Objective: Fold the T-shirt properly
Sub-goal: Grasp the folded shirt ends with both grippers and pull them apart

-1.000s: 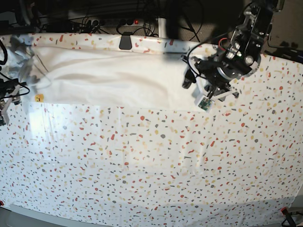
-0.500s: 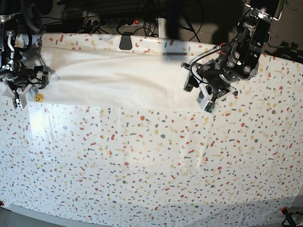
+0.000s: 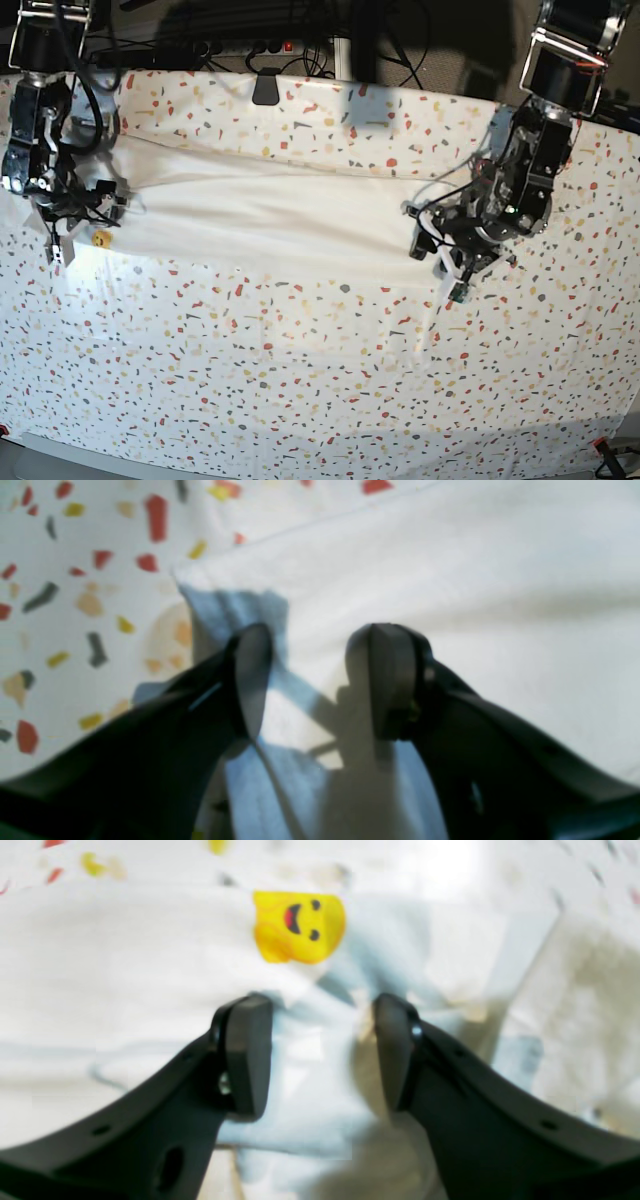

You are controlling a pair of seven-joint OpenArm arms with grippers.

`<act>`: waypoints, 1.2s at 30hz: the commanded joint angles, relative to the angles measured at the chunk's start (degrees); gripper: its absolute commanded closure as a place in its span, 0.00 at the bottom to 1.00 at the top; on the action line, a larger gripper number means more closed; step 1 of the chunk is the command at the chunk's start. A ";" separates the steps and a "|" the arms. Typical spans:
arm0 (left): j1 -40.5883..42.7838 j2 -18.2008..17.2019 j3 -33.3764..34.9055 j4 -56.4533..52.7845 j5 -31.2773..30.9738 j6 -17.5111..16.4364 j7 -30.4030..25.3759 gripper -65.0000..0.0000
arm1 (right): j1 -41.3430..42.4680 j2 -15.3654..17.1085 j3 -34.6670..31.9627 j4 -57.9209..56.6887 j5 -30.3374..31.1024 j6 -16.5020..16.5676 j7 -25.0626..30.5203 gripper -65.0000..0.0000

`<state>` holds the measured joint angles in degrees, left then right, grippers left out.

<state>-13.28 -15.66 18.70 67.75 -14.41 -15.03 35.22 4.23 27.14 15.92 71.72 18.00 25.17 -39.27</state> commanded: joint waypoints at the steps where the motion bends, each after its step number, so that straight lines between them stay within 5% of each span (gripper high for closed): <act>1: 0.85 -1.38 -0.22 -2.91 3.89 3.69 10.38 0.51 | 2.34 0.63 0.22 -0.35 -1.36 0.46 0.70 0.49; 9: -0.92 -1.66 -0.22 -3.06 3.89 3.69 10.73 0.51 | 13.79 -0.50 0.11 -11.93 -3.41 3.58 0.48 0.49; 17: -5.57 -1.66 -0.22 0.72 -0.15 3.72 18.27 0.51 | 15.28 1.09 0.13 -3.19 5.22 12.02 -4.85 0.49; 23: -9.44 -1.68 -0.22 6.03 -5.20 3.72 21.11 0.51 | 15.28 1.11 0.28 8.81 5.25 12.31 -10.05 0.49; 28: -12.04 -2.32 -0.28 8.87 -5.79 7.21 21.75 0.51 | 15.26 1.09 0.28 15.32 8.79 12.33 -12.92 0.49; 36: -12.09 -9.77 -0.35 8.83 -12.74 8.22 21.66 0.51 | 13.81 1.11 0.31 20.61 9.49 12.59 -15.32 0.49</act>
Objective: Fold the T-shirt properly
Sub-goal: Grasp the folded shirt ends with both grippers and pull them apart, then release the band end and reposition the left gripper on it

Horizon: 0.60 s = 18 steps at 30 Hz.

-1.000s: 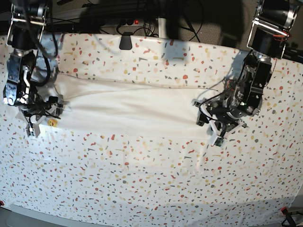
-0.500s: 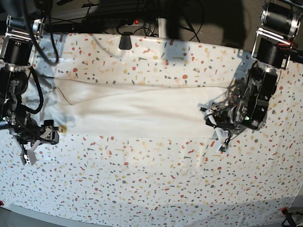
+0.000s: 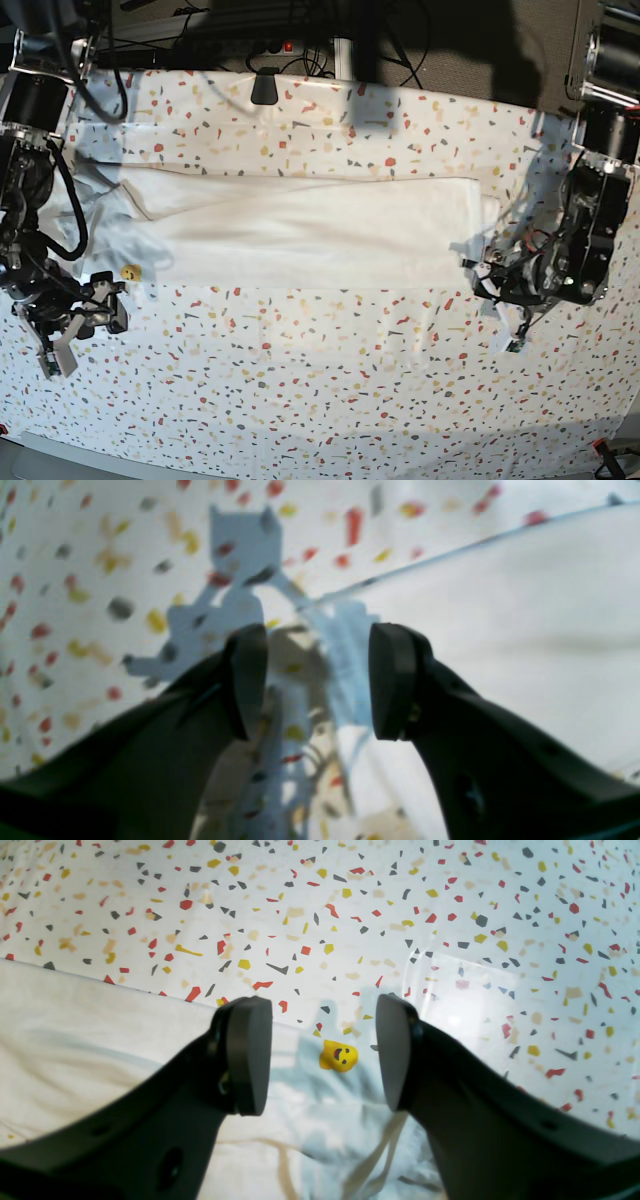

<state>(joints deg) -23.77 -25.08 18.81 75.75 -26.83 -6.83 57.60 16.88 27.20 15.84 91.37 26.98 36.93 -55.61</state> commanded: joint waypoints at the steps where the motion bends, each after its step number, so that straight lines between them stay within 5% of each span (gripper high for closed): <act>1: -1.27 -1.38 -0.74 0.81 -1.66 0.02 -0.94 0.51 | 0.44 1.03 0.39 1.84 0.48 0.85 0.94 0.49; 4: 0.28 -2.43 -4.76 0.81 -6.05 -1.18 -1.66 0.51 | -3.13 1.05 0.39 5.57 0.24 0.87 0.90 0.49; 11: 5.77 -0.63 -18.91 0.79 -22.25 -12.59 -0.61 0.51 | -14.27 0.98 5.53 14.14 0.81 0.85 0.94 0.49; 18: 11.56 -0.35 -21.42 0.79 -16.72 -13.11 -5.77 0.51 | -30.88 0.15 19.19 23.67 9.07 3.07 0.07 0.49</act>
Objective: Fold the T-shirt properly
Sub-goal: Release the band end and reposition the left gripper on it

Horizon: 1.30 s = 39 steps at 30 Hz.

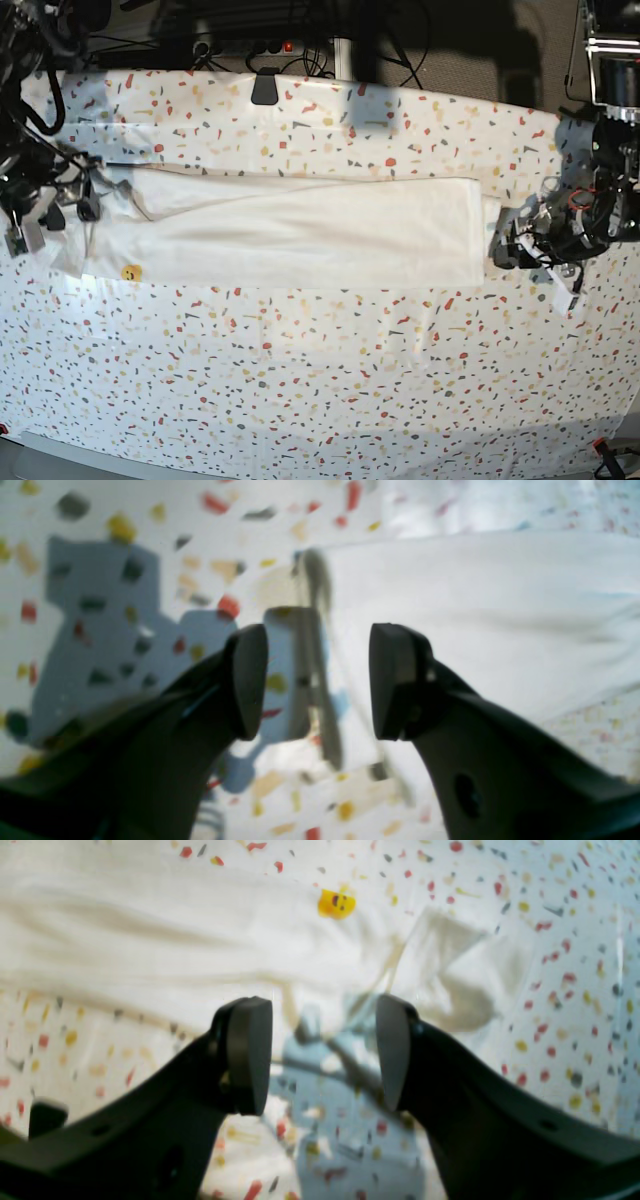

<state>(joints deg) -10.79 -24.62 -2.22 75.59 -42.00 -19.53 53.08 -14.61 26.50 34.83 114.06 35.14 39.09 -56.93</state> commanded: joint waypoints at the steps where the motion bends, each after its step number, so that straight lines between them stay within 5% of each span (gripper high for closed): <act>1: -0.96 -0.79 -0.39 0.94 -1.55 -0.42 -1.57 0.51 | -1.77 0.09 2.10 2.54 1.75 0.91 1.36 0.49; 12: -0.31 2.64 -0.37 -0.81 -1.51 0.46 -2.16 0.51 | -18.71 -9.14 12.20 9.99 6.99 0.91 1.27 0.49; 22: -0.79 3.76 -0.37 -9.51 -5.01 2.32 0.85 0.51 | -20.63 -9.35 12.20 10.69 10.34 0.91 0.92 0.49; 25: -0.79 4.11 -0.37 -9.51 -10.45 -0.59 3.30 0.51 | -20.59 -9.35 12.20 11.93 10.29 0.91 0.92 0.49; 36: -1.01 5.70 -0.37 -9.51 -10.43 -1.55 2.16 0.51 | -20.61 -9.35 12.20 12.74 10.27 0.91 0.90 0.49; 39: -0.98 5.70 -0.37 -9.51 -7.91 -1.53 1.40 0.67 | -20.61 -9.35 12.20 12.74 10.29 0.91 0.90 0.49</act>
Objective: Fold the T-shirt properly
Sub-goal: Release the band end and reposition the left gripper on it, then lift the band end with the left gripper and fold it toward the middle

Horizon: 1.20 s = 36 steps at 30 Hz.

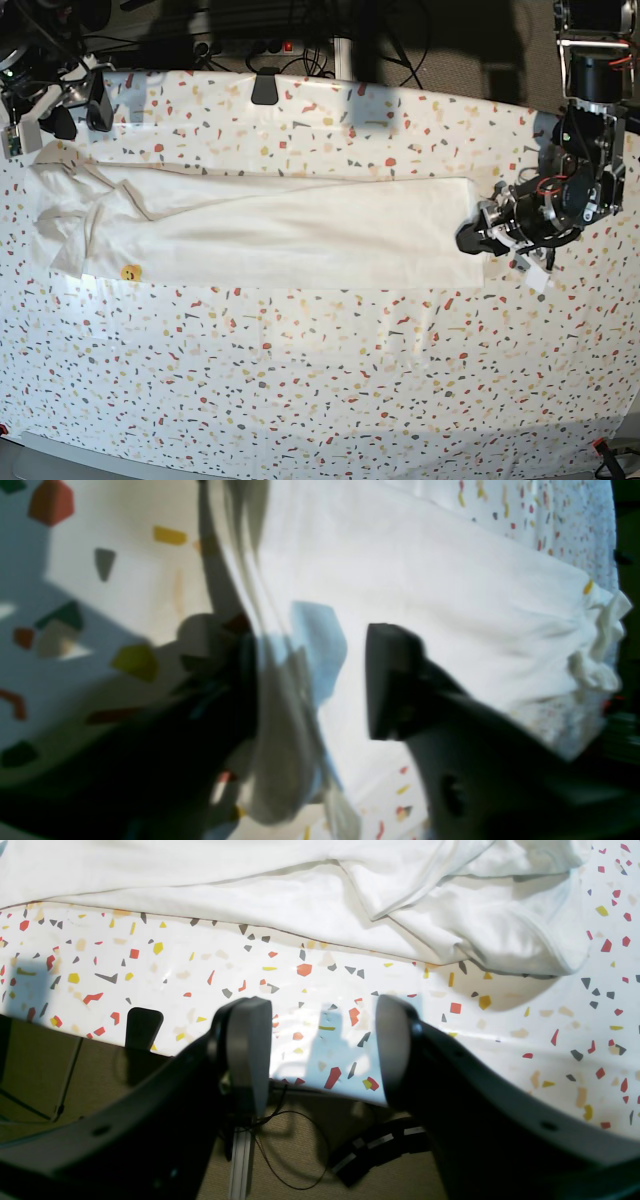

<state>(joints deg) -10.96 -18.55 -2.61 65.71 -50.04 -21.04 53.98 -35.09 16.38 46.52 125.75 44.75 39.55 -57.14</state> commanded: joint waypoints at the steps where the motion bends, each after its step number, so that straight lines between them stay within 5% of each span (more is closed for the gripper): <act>1: -0.81 -0.37 0.02 0.37 1.77 -0.02 -0.04 0.79 | -0.13 0.76 0.50 1.05 0.68 0.45 1.11 0.49; 3: -0.83 -0.37 0.02 0.37 5.38 -0.02 -1.25 1.00 | -0.13 0.76 0.50 1.05 0.66 0.45 1.11 0.49; 8: -2.03 -0.37 0.02 0.52 8.15 0.00 -0.13 1.00 | -0.13 0.74 0.50 1.05 0.68 0.45 1.14 0.49; 22: -4.42 1.62 0.02 11.10 -1.68 -4.81 4.74 1.00 | 3.58 0.59 0.48 1.05 0.92 0.45 1.01 0.49; 27: -4.46 5.57 0.02 13.07 -4.28 -5.40 6.01 1.00 | 5.64 0.59 0.39 1.05 0.90 0.45 0.02 0.49; 36: -4.44 18.60 0.04 13.14 -4.13 -5.60 7.56 1.00 | 5.73 0.59 0.28 1.05 3.89 0.45 -0.44 0.49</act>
<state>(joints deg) -14.13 0.08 -2.55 77.67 -52.60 -25.96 62.19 -29.36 16.16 46.48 125.75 47.57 39.55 -58.63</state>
